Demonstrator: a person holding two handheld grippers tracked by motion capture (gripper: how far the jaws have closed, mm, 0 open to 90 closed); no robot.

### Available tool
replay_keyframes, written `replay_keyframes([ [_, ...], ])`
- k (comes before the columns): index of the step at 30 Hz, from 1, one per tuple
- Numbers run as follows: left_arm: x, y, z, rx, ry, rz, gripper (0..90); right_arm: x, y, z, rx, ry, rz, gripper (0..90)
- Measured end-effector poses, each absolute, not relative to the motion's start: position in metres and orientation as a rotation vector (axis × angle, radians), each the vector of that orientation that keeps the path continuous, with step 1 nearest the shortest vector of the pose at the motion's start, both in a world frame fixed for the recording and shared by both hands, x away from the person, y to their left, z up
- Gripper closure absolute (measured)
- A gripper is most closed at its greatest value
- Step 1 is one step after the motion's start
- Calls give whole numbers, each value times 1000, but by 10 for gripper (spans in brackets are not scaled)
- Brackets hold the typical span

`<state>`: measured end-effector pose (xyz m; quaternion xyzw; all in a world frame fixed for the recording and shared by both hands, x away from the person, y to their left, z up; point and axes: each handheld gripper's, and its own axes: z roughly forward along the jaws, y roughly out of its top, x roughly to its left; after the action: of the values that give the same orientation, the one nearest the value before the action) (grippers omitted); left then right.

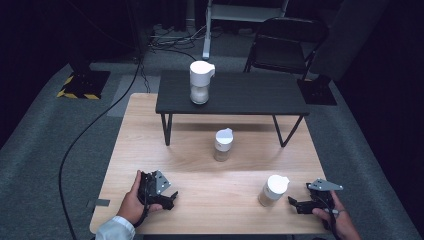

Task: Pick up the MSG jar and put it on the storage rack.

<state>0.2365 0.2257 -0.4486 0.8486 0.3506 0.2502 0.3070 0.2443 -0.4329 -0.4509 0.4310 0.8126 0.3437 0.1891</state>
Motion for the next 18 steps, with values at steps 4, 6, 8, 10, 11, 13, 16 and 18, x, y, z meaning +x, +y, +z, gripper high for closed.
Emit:
replay_keyframes([
  [4, 239, 233, -449, 2226, 957, 615, 11, 244, -433, -451, 1214, 2285, 967, 0],
  [6, 241, 236, -449, 2214, 976, 589, 11, 244, -433, -451, 1213, 2285, 967, 0],
  [8, 245, 242, -450, 2197, 1001, 546, 11, 244, -433, -451, 1214, 2285, 967, 0],
  [10, 250, 248, -450, 2177, 1046, 479, 5, 244, -433, -451, 1214, 2285, 967, 0],
  [11, 253, 252, -449, 2176, 1058, 450, 5, 244, -433, -451, 1213, 2285, 967, 0],
  [13, 256, 256, -449, 2173, 1070, 418, 1, 244, -433, -451, 1212, 2285, 967, 0],
  [16, 256, 256, -449, 2175, 1067, 417, 0, 244, -433, -451, 1212, 2285, 966, 0],
  [18, 257, 257, -449, 2176, 1065, 416, 0, 244, -433, -451, 1212, 2285, 966, 0],
])
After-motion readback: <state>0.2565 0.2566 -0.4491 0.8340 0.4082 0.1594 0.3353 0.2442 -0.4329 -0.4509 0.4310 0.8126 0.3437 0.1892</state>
